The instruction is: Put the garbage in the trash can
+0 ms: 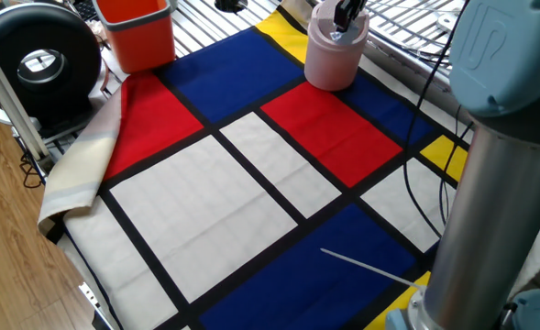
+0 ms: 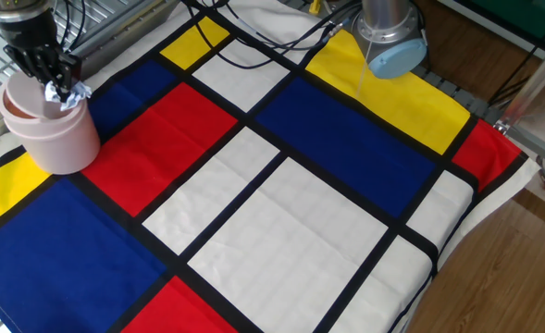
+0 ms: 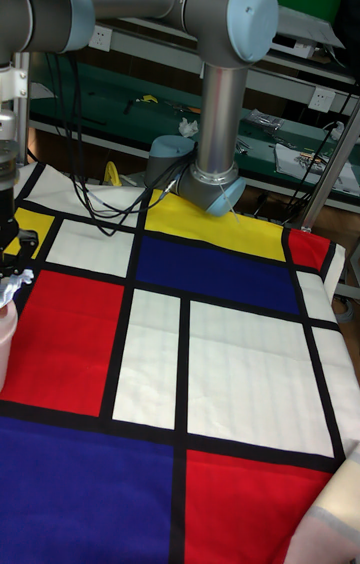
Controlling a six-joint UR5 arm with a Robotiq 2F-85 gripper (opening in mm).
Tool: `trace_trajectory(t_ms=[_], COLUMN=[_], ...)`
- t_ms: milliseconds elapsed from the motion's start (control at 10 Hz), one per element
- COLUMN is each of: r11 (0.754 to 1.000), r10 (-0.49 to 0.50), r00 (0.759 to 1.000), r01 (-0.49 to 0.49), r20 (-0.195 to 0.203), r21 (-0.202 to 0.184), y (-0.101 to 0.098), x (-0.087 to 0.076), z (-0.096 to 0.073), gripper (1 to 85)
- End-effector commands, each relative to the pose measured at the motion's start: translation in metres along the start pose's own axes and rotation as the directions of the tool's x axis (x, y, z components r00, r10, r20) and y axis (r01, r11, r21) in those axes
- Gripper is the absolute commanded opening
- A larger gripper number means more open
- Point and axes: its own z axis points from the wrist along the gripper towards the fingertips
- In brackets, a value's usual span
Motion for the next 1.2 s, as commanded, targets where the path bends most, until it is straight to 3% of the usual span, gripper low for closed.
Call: trace_trajectory(t_ms=[0, 600, 1100], r11=[0.998, 0.986, 0.981], r10=[-0.068, -0.163, -0.195], r00=[0.997, 0.986, 0.979], r01=[0.068, 0.161, 0.194], r20=[-0.024, -0.048, -0.061], r21=[-0.019, -0.036, -0.012], y=[0.003, 0.008, 0.003], x=[0.003, -0.001, -0.008], z=[-0.004, -0.009, -0.018], gripper=[19.7, 40.7, 43.0])
